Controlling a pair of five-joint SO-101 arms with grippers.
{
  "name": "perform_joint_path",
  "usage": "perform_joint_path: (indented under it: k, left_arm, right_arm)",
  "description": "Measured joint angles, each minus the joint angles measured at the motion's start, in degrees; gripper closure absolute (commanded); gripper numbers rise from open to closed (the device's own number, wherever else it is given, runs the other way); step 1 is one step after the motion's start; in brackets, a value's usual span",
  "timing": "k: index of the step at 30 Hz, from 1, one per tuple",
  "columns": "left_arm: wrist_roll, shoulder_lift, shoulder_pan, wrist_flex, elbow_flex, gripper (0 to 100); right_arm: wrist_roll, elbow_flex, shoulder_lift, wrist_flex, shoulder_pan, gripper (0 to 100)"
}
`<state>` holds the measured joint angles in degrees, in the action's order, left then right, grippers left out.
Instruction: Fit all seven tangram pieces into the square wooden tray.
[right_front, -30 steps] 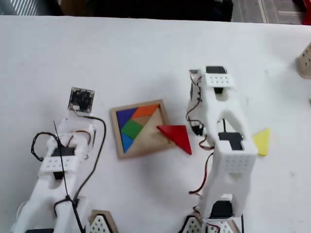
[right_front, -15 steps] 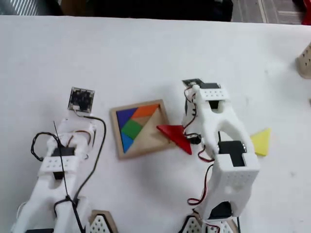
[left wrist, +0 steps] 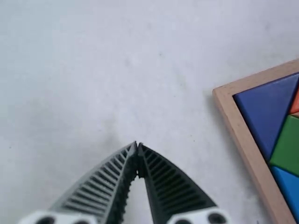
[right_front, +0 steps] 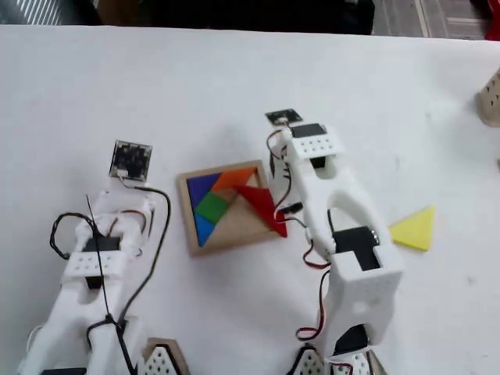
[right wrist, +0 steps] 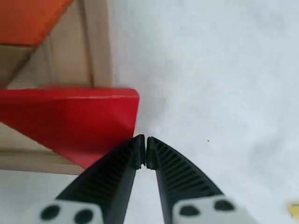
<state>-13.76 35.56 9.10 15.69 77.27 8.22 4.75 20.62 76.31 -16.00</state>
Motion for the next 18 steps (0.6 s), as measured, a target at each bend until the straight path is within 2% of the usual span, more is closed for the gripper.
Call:
perform_joint_path:
  k: [10,13,18]
  left_arm:
    - [0.0,0.0,0.0,0.0,0.0,98]
    - [0.0,0.0,0.0,0.0,0.0,98]
    - [0.0,0.0,0.0,-0.6,0.0,98]
  right_arm:
    - [-0.1,-0.9,0.0,0.0,-5.0,98.1]
    - [0.0,-0.9,-1.1,2.2,-3.3,98.1]
    - [0.0,2.8,-8.0,4.0,4.0,98.1]
